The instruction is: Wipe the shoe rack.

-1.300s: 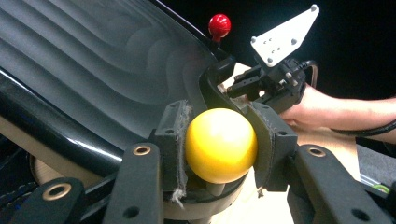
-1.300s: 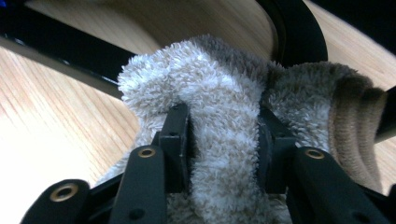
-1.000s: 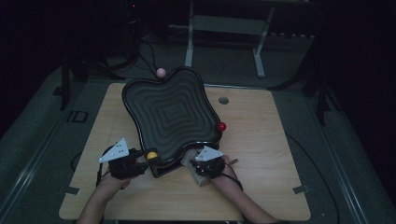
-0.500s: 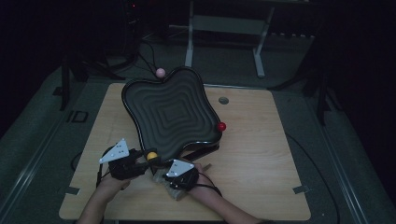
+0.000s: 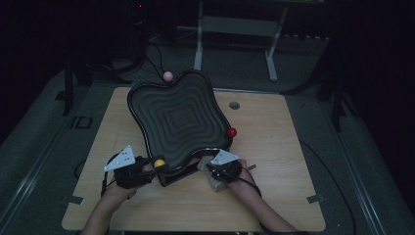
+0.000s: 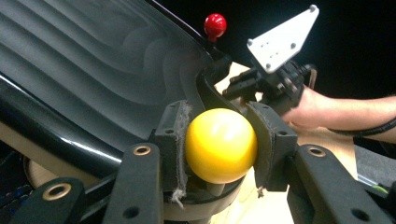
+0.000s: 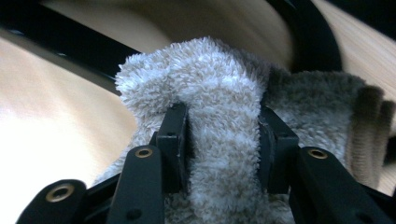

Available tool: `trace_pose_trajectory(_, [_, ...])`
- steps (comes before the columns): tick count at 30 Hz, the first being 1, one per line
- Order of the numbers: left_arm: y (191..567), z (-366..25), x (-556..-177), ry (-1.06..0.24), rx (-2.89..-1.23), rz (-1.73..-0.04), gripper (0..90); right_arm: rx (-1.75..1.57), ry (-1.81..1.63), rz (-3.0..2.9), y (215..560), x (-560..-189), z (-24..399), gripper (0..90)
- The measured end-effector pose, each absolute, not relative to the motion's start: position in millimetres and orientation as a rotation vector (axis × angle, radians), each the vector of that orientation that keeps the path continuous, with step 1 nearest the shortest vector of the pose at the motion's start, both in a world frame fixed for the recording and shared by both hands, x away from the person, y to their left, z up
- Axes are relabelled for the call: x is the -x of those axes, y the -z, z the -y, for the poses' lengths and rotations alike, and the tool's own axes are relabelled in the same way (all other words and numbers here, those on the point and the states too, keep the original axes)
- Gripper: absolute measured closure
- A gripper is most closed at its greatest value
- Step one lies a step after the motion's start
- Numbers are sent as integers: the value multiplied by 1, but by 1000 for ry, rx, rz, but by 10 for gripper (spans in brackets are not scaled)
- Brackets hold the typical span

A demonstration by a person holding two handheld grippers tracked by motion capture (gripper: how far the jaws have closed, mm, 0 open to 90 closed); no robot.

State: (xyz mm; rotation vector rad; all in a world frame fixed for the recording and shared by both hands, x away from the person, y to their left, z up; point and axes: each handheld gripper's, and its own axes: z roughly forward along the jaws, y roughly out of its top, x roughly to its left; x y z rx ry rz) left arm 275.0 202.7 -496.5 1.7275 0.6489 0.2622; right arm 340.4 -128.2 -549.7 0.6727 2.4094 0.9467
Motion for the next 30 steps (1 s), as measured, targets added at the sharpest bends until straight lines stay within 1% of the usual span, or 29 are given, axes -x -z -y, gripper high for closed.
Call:
trace_pose_trajectory(3, [497,-202,-274,-265,-1723,-651,598,-718,-956,-2395,551,-343,136,603])
trace_pose_trajectory(9, [496,-202,-274,-272,-1730,-653,598,-772,-996,-2426,551,-340,134,645])
trace_pose_trajectory(12, [496,-201,-274,-273,-1733,-654,597,-738,-1035,-2477,551,-333,129,666])
trace_pose_trajectory(19, [497,-201,-273,-278,-1727,-656,597,-587,-1098,-2589,550,-303,100,673])
trace_pose_trajectory(25, [496,-201,-273,-282,-1727,-658,596,-436,-1265,-2603,529,-276,71,670])
trace_pose_trajectory(28, [496,-201,-273,-283,-1731,-660,596,-446,-1365,-2581,520,-274,60,655])
trace_pose_trajectory(30, [496,-200,-273,-285,-1731,-661,596,-479,-1389,-2578,522,-276,52,646])
